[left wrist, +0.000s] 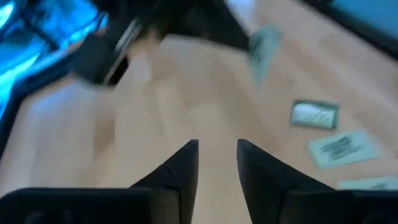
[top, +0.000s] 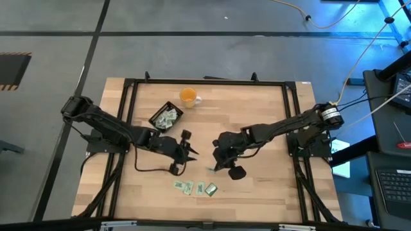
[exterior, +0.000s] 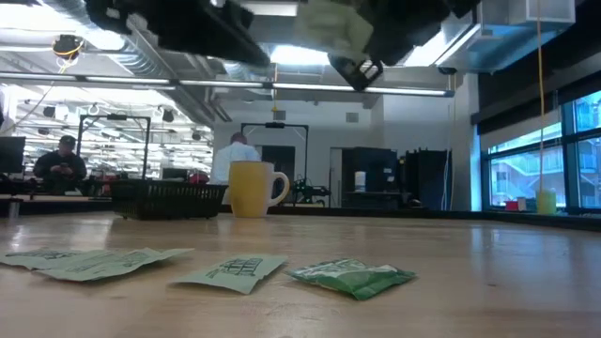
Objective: Pick and place Stevia / Truvia into bins
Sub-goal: Put the green stevia packet into the black bin
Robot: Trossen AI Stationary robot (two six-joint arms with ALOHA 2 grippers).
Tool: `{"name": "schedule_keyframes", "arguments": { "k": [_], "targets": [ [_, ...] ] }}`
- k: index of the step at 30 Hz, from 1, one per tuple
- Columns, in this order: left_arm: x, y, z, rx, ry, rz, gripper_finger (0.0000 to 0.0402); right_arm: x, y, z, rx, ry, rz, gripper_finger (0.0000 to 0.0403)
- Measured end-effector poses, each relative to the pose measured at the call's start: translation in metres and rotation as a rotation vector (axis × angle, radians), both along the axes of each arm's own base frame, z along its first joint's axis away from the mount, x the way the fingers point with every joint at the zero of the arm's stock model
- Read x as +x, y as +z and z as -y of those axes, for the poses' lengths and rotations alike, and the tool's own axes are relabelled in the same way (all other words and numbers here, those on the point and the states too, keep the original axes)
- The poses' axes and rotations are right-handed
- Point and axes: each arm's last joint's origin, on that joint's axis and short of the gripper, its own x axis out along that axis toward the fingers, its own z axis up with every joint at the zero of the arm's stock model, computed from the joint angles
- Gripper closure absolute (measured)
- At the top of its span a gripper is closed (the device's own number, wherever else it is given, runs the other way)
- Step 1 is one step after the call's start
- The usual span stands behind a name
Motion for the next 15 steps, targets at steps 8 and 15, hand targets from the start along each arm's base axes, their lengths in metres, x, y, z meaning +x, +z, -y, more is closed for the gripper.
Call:
{"name": "schedule_keyframes", "arguments": {
  "k": [8, 15],
  "targets": [
    [0.012, -0.009, 0.011, -0.003, -0.071, 0.044, 0.0272, 0.006, 0.007, -0.001, 0.030, -0.007, 0.094, 0.0403],
    [0.016, -0.006, 0.013, -0.021, -0.074, 0.112, 0.0272, 0.007, 0.008, 0.000, 0.039, -0.030, 0.096, 0.0403]
  ]
}}
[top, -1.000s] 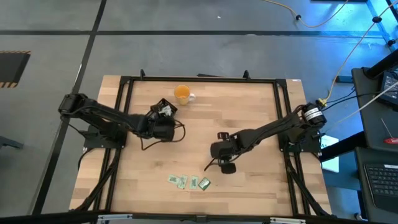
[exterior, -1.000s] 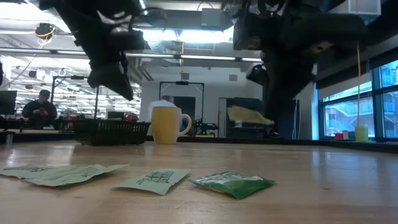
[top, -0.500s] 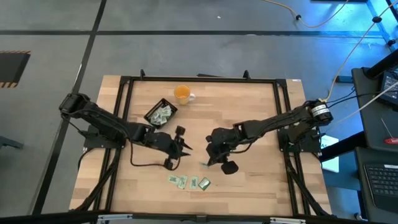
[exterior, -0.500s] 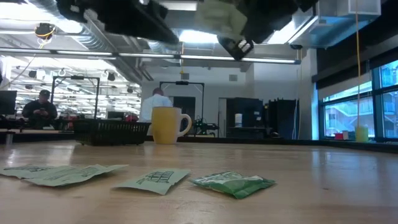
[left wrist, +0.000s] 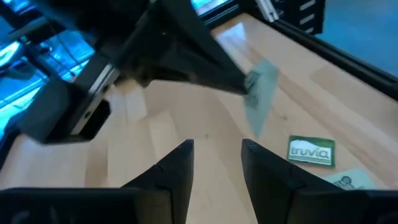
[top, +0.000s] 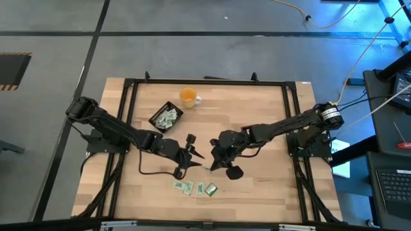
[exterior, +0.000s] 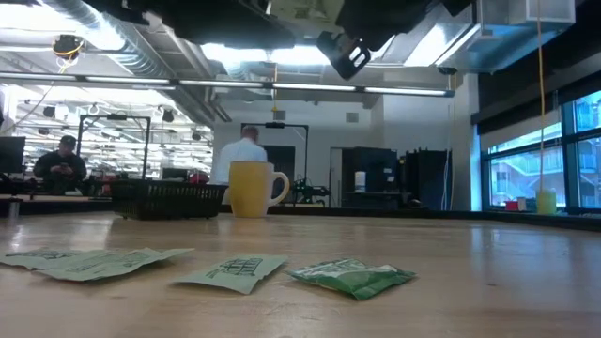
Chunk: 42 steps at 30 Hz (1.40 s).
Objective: Pick and place Stevia / Truvia into bins
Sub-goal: Put the green stevia packet into the black bin
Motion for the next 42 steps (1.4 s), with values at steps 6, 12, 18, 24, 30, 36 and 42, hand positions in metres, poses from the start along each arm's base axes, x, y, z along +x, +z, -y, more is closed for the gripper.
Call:
{"name": "schedule_keyframes", "arguments": {
  "k": [6, 12, 18, 24, 30, 36, 42],
  "targets": [
    [-0.002, 0.002, 0.006, 0.002, -0.061, 0.010, 0.0273, 0.001, 0.000, 0.002, -0.016, -0.034, 0.000, 0.0403],
    [-0.003, 0.006, 0.013, -0.008, -0.076, 0.052, 0.0277, 0.001, 0.000, 0.002, -0.018, -0.037, 0.001, 0.0403],
    [-0.002, 0.008, 0.012, -0.014, -0.070, 0.074, 0.0307, 0.001, 0.001, 0.002, -0.016, -0.037, 0.011, 0.0403],
    [-0.002, 0.007, 0.012, -0.010, -0.071, 0.066, 0.0361, 0.001, 0.000, 0.002, -0.035, -0.021, 0.025, 0.0388],
    [-0.004, 0.000, 0.010, 0.061, -0.067, 0.001, 0.0394, 0.001, -0.001, 0.003, -0.072, -0.025, 0.023, 0.0330],
    [-0.019, -0.020, -0.006, 0.332, 0.335, -0.200, 0.0393, -0.002, -0.006, 0.006, -0.126, -0.080, -0.029, 0.0282],
    [-0.047, -0.037, -0.031, 0.522, 0.723, -0.374, 0.0392, -0.004, -0.008, -0.003, -0.130, -0.053, -0.041, 0.0277]
  ]
}}
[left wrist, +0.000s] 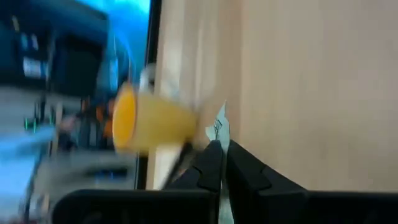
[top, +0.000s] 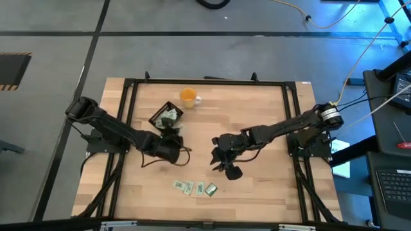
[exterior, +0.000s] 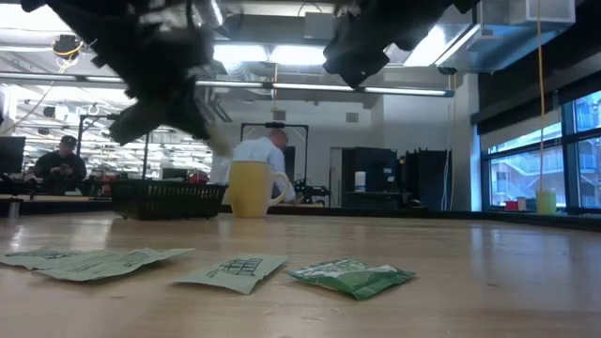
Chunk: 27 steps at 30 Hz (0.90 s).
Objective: Pick and place Stevia / Truvia into bins
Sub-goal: Put the green stevia packet into the black bin
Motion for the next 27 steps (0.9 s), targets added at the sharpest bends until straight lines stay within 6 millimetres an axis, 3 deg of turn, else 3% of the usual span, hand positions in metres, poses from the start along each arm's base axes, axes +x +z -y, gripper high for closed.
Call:
{"name": "schedule_keyframes", "arguments": {
  "k": [9, 21, 27],
  "targets": [
    [-0.021, -0.007, -0.027, -0.031, 0.267, -0.068, 0.0395, 0.006, -0.025, -0.016, -0.054, -0.033, -0.057, 0.0276],
    [-0.034, -0.026, -0.046, -0.081, 0.365, -0.131, 0.0392, 0.009, -0.058, -0.035, -0.066, -0.003, -0.144, 0.0276],
    [-0.034, -0.027, -0.051, -0.100, 0.399, -0.116, 0.0365, 0.013, -0.085, -0.038, -0.074, -0.018, -0.225, 0.0276]
  ]
}}
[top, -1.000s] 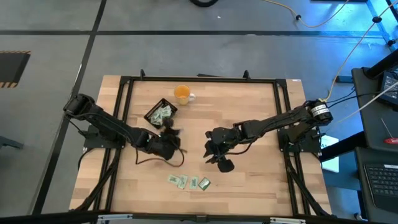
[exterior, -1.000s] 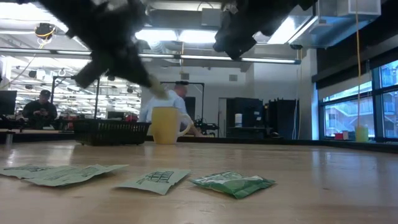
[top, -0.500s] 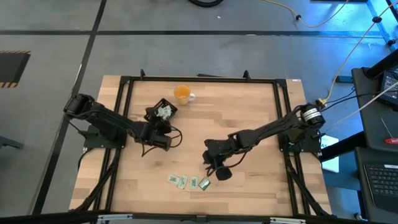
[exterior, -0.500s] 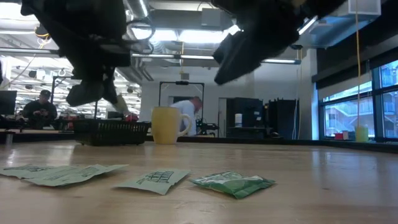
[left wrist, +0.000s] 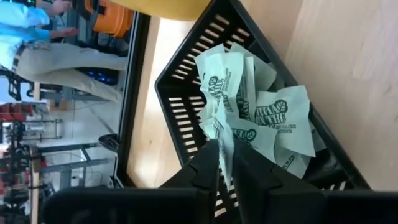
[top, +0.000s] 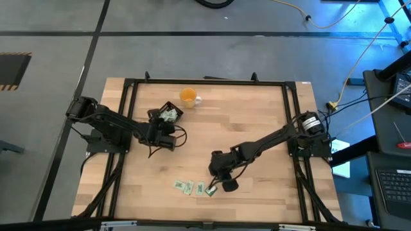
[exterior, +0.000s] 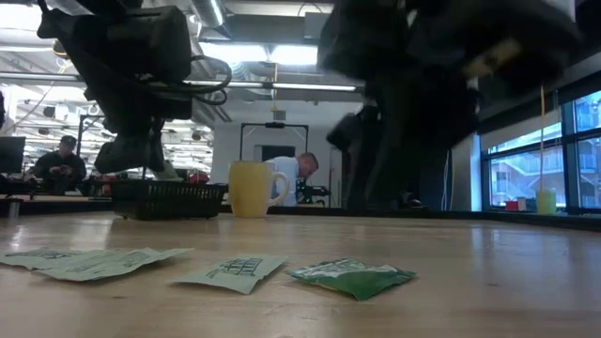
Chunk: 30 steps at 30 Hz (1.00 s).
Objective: Pick and place Stevia / Truvia into bins
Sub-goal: Put the green stevia packet into the black bin
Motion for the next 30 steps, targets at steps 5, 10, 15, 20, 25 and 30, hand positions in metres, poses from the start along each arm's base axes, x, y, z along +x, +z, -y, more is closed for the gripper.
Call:
{"name": "schedule_keyframes", "arguments": {
  "k": [5, 10, 15, 20, 25, 30],
  "targets": [
    [0.001, 0.000, 0.000, -0.003, 0.007, 0.019, 0.0344, 0.001, -0.017, -0.002, -0.026, 0.027, -0.031, 0.0276],
    [0.002, 0.000, 0.000, -0.004, 0.007, 0.025, 0.0336, 0.002, -0.017, -0.008, -0.046, 0.082, 0.009, 0.0276],
    [0.002, 0.000, 0.000, -0.005, 0.007, 0.025, 0.0334, 0.004, -0.014, -0.012, -0.051, 0.112, 0.062, 0.0276],
    [0.002, 0.000, 0.000, -0.027, 0.007, 0.021, 0.0335, 0.005, -0.012, -0.020, -0.065, 0.138, 0.125, 0.0276],
    [0.002, -0.001, 0.001, -0.064, 0.006, 0.015, 0.0334, 0.004, -0.023, -0.027, -0.094, 0.159, 0.116, 0.0276],
    [0.002, -0.001, 0.001, -0.067, 0.006, 0.015, 0.0336, 0.006, -0.028, -0.030, -0.091, 0.161, 0.131, 0.0276]
  ]
}}
